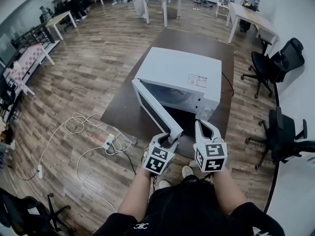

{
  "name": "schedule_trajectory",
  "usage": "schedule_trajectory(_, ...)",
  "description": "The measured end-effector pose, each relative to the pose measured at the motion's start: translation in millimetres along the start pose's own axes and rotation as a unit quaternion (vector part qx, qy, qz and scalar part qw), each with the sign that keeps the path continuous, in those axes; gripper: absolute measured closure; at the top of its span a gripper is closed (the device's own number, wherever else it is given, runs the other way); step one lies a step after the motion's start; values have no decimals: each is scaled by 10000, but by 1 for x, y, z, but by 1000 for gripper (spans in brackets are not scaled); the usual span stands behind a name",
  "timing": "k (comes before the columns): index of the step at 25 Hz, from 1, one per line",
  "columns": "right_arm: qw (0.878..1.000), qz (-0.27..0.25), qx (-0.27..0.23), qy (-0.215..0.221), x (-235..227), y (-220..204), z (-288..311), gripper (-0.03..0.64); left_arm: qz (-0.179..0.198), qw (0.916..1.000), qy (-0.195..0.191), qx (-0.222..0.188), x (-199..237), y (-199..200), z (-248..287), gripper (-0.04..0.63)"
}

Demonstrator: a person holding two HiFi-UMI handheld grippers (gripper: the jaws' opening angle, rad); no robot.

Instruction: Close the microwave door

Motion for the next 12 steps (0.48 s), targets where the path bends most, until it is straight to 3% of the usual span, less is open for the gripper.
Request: schedule_trajectory(12, 10000, -3, 9, -44, -30, -3, 1, 607, -292, 9991, 147, -286, -10, 16, 26, 439)
Point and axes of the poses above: the fingertips, and each gripper's own axes: z forward along the fingers, x to its left, y out of its top, the point moved 1 cm from there along -z, backward along the fingers, and after that the axes turned 12 degrees about -z, right-handed, at the moved point
